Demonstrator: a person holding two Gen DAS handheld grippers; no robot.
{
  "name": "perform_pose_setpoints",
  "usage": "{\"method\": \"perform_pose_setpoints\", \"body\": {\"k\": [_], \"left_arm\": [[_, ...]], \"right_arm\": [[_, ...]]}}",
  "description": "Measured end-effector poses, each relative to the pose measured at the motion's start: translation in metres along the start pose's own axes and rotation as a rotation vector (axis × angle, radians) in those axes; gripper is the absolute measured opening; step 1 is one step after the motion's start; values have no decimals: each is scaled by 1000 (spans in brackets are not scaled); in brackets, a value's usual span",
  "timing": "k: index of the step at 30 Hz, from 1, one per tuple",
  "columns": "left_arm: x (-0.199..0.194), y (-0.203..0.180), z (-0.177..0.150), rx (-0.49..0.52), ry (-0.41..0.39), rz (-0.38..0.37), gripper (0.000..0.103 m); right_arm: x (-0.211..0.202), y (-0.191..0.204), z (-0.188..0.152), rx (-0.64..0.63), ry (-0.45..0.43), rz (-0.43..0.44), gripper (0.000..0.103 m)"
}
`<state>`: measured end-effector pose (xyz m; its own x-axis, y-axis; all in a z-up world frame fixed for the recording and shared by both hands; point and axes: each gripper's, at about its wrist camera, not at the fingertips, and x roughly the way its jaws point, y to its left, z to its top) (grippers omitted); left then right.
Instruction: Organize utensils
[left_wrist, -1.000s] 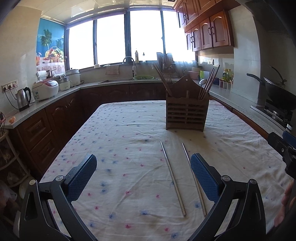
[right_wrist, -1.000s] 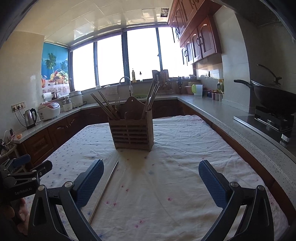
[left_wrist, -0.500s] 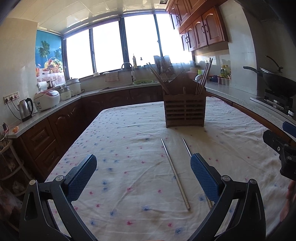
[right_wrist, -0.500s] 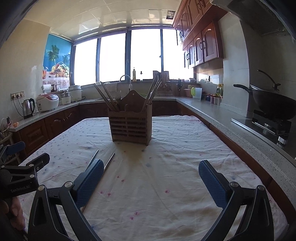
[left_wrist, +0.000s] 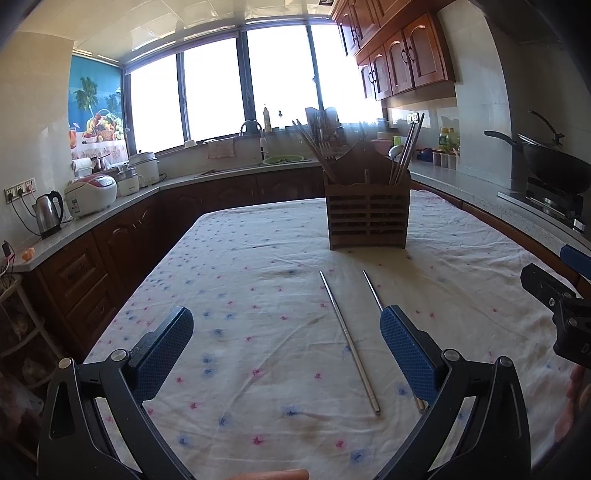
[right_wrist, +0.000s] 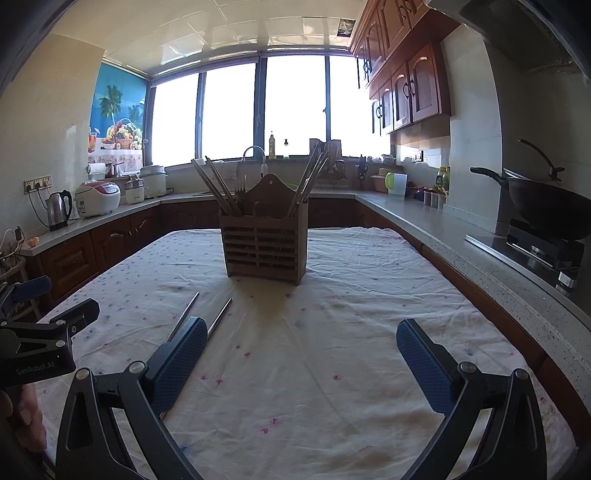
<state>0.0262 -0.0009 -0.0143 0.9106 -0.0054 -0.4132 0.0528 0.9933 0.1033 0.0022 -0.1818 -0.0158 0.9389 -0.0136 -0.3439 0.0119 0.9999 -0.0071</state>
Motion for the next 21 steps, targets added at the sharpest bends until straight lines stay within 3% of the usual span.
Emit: {"method": "perform_pose_setpoints", "body": {"k": [21], "left_arm": [[0, 2, 0, -10, 10, 0, 103]], "right_arm": [[-5, -1, 2, 7, -15, 18, 103]]}}
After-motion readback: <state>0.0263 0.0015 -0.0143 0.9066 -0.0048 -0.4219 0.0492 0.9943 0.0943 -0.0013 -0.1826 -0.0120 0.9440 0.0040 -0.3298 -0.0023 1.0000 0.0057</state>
